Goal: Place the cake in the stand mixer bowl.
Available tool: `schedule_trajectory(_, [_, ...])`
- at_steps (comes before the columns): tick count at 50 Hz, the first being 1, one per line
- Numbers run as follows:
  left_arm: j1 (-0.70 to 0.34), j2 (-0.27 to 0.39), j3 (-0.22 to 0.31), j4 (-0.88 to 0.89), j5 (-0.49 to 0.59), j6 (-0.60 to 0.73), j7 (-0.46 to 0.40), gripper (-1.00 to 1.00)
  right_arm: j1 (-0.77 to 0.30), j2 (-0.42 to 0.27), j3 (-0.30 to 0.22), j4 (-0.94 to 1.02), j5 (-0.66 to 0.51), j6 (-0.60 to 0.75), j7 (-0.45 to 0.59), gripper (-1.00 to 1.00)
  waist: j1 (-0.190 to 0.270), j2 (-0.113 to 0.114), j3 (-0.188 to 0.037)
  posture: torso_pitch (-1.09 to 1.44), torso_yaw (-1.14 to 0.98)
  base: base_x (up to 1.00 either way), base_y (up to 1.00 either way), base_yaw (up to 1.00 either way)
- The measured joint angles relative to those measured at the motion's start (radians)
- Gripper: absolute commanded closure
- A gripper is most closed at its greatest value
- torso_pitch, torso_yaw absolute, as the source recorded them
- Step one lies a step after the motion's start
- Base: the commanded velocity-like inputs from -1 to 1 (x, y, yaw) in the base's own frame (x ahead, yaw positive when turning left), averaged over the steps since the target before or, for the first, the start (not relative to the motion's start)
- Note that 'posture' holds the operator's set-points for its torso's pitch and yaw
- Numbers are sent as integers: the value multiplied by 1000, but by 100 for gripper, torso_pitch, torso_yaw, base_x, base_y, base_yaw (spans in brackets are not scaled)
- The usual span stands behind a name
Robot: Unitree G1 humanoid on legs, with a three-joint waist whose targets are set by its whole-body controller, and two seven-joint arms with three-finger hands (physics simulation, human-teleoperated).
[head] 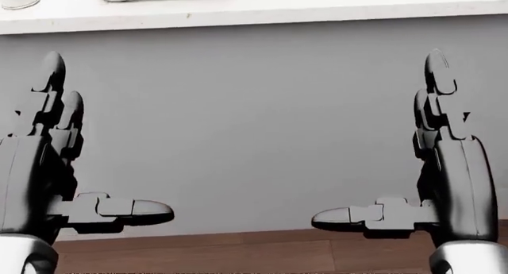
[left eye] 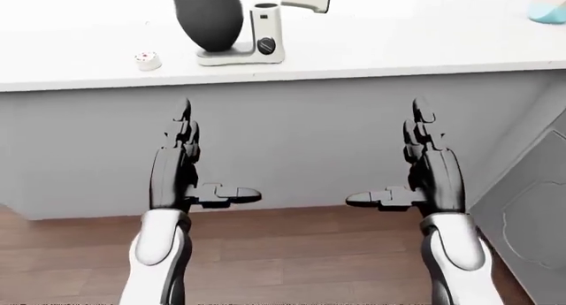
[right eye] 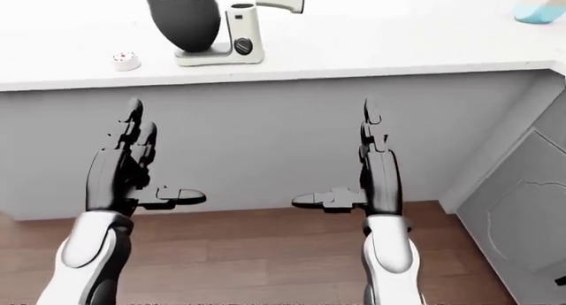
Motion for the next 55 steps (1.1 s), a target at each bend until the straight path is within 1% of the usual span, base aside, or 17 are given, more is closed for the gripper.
schedule_trajectory(3, [10,-1,5,-4,8,13,3,-100,7,0,11,9,2,16,9,-100,3,-13,1,0,0,0,28,0])
schedule_trajectory(12, [2,-6,-4,-8,15,-2,-6,-100,-4,-3,3,-29,-5,13,4,-100,-13,-115,2,0,0,0,28,0])
schedule_trajectory(13, [6,-11,-11,-6,15,-2,-8,-100,-1,-6,-3,-25,-6,12,3,-100,-20,-102,8,0,0,0,28,0])
schedule_trajectory(16, [16,-11,-25,-13,11,25,-17,-100,9,-4,-13,4,-8,21,-1,-100,-17,-107,0,0,0,0,28,0])
schedule_trajectory(18, [9,-9,-20,-23,12,25,-19,-100,5,-5,-12,6,-8,25,-2,-100,-13,-94,-4,0,0,0,29,0])
schedule_trajectory(22, [3,-10,-18,-40,16,9,-19,-100,1,-5,-9,-8,-6,14,-2,-100,-17,-34,8,0,0,0,28,0])
schedule_trajectory(24, [4,-9,-17,-51,16,14,-20,-100,-2,-5,-8,-11,-4,12,-2,-100,-16,13,-1,0,0,0,29,0])
schedule_trajectory(28, [18,-2,6,-46,25,32,-15,-100,5,4,18,8,4,18,8,-100,4,-3,3,0,0,0,29,0])
schedule_trajectory(35, [18,-6,-14,-69,33,29,-20,-100,-5,-2,-2,-3,5,10,6,-100,-4,-86,8,0,0,0,28,0])
schedule_trajectory(37, [15,-7,-13,-72,34,28,-22,-100,-7,-3,-3,-3,6,3,5,-100,-4,-119,4,0,0,0,28,0])
schedule_trajectory(39, [17,-15,-23,-70,33,29,-24,-100,-5,-9,-12,9,6,0,4,-100,-19,-103,7,0,0,0,28,0])
schedule_trajectory(41, [23,-14,-31,-56,30,34,-30,-100,5,-8,-21,25,4,5,1,-100,-18,-109,1,0,0,0,28,0])
schedule_trajectory(43, [22,-13,-26,-55,30,37,-32,-100,4,-8,-22,26,2,13,-2,-100,-15,-101,-4,0,0,0,29,0])
schedule_trajectory(47, [15,-12,-18,-60,32,15,-31,-100,0,-8,-12,-4,-1,13,-3,-100,-16,-45,9,0,0,0,29,0])
schedule_trajectory(50, [14,-9,-11,-63,30,10,-32,-100,-6,-6,-4,-11,-4,13,-3,-100,-13,21,-3,0,0,0,28,0])
schedule_trajectory(52, [26,-4,3,-47,32,4,-29,-100,3,4,14,-4,-2,14,2,-100,-3,3,10,0,0,0,29,0])
schedule_trajectory(55, [30,-6,8,-47,37,22,-23,-100,8,2,13,7,0,27,9,-100,-1,-18,5,0,0,0,28,0])
